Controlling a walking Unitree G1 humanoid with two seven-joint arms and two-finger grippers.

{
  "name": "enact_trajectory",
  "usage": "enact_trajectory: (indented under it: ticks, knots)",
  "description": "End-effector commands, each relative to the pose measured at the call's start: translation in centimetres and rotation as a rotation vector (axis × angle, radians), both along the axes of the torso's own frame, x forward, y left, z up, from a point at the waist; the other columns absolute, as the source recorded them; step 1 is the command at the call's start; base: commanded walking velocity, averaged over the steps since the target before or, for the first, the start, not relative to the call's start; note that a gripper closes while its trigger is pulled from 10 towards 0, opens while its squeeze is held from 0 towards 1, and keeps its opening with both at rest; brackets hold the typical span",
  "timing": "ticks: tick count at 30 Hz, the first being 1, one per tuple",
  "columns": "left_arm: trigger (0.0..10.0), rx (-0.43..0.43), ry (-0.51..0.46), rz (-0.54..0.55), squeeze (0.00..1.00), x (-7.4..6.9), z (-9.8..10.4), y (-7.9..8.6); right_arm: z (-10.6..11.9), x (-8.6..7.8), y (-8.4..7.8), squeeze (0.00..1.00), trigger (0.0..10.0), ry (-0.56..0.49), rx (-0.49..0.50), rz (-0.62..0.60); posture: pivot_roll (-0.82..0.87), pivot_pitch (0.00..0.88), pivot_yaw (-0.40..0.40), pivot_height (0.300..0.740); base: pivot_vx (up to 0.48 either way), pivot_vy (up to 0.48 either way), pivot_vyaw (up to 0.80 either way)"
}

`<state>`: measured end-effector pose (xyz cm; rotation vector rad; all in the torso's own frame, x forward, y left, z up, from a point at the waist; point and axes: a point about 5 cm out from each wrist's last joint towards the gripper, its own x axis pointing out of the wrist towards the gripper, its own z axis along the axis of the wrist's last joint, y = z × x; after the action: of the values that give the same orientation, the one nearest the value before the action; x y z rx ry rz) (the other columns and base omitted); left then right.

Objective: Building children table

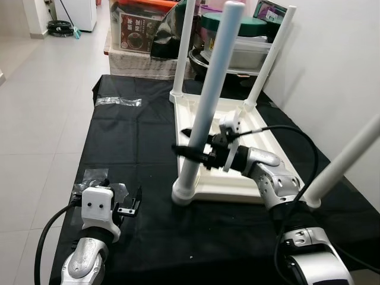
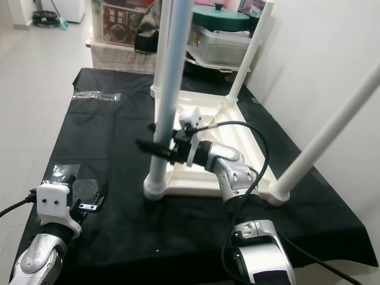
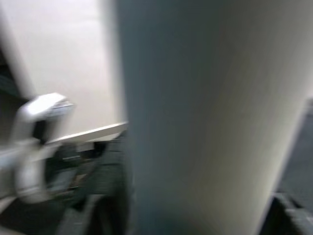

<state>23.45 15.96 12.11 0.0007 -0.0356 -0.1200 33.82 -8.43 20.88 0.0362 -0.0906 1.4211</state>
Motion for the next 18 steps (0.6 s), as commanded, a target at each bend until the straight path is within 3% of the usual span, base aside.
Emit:
enact_trajectory:
  ticks: [1, 4, 5, 7, 8, 9, 10, 11, 12, 13, 14, 15, 17, 18]
  knots:
    - [10.0, 0.000, 0.001, 0.000, 0.00, -0.1, -0.2, -0.2, -0.7, -1.5, 1.6, 0.00, 0.0, 0.016, 0.002, 0.178, 0.14, 0.000, -0.220, 0.740, 0.000, 0.000, 0.00]
    - [10.0, 0.000, 0.001, 0.000, 0.00, -0.1, -0.2, -0.2, -0.7, -1.6, 1.6, 0.00, 0.0, 0.021, 0.006, 0.187, 0.14, 0.000, -0.220, 0.740, 0.000, 0.000, 0.00]
    - [10.0, -0.001, 0.003, -0.002, 0.00, -0.1, -0.2, -0.2, -1.6, 0.5, 2.0, 0.00, 0.0, 0.051, -0.011, -0.124, 0.13, 0.000, -0.211, 0.740, 0.000, 0.000, 0.00]
    - [10.0, -0.002, 0.005, -0.006, 0.00, -0.2, -0.3, -0.3, -2.7, 2.4, 1.5, 0.00, 0.0, 0.091, -0.057, -0.463, 0.13, 0.000, -0.211, 0.740, 0.000, 0.000, 0.00]
    - [10.0, -0.002, 0.005, -0.006, 0.00, -0.2, -0.3, -0.3, -2.7, 2.4, 1.5, 0.00, 0.0, 0.091, -0.057, -0.463, 0.13, 0.000, -0.211, 0.740, 0.000, 0.000, 0.00]
    - [10.0, -0.003, 0.006, -0.007, 0.00, -0.2, -0.3, -0.3, -3.1, 2.9, 1.1, 0.00, 0.0, 0.104, -0.082, -0.570, 0.12, 0.000, -0.206, 0.740, 0.000, 0.000, 0.00]
    - [10.0, -0.003, 0.007, -0.008, 0.00, -0.2, -0.3, -0.3, -4.2, 3.9, -0.5, 0.00, 0.0, 0.163, -0.151, -0.824, 0.12, 0.000, -0.201, 0.740, 0.000, 0.000, 0.00]
    - [10.0, -0.003, 0.007, -0.008, 0.00, -0.2, -0.3, -0.3, -4.2, 3.9, -0.5, 0.00, 0.0, 0.163, -0.151, -0.824, 0.12, 0.000, -0.201, 0.740, 0.000, 0.000, 0.00]
    - [10.0, -0.004, 0.008, -0.009, 0.00, -0.2, -0.4, -0.3, -5.0, 4.4, -2.1, 0.00, 0.0, 0.193, -0.208, -1.030, 0.12, 0.000, -0.201, 0.740, 0.000, 0.000, 0.00]
    - [10.0, -0.004, 0.008, -0.009, 0.00, -0.2, -0.4, -0.3, -5.0, 4.4, -2.1, 0.00, 0.0, 0.193, -0.208, -1.030, 0.12, 0.000, -0.201, 0.740, 0.000, 0.000, 0.00]
    - [10.0, -0.006, 0.009, -0.009, 0.00, -0.3, -0.4, -0.2, -5.6, 4.4, -4.2, 0.00, 0.0, 0.228, -0.219, -1.254, 0.11, 0.000, -0.196, 0.740, 0.000, 0.000, 0.00]
    - [10.0, -0.006, 0.009, -0.009, 0.00, -0.3, -0.4, -0.2, -5.6, 4.4, -4.2, 0.00, 0.0, 0.228, -0.219, -1.254, 0.11, 0.000, -0.196, 0.740, 0.000, 0.000, 0.00]
    - [10.0, -0.009, 0.010, -0.008, 0.00, -0.3, -0.4, -0.2, -5.6, 3.2, -7.1, 0.00, 0.0, 0.189, -0.218, -1.554, 0.11, 0.000, -0.190, 0.740, 0.000, 0.000, 0.00]
    - [10.0, -0.009, 0.010, -0.008, 0.00, -0.3, -0.4, -0.2, -5.6, 3.2, -7.1, 0.00, 0.0, 0.189, -0.218, -1.554, 0.11, 0.000, -0.190, 0.740, 0.000, 0.000, 0.00]
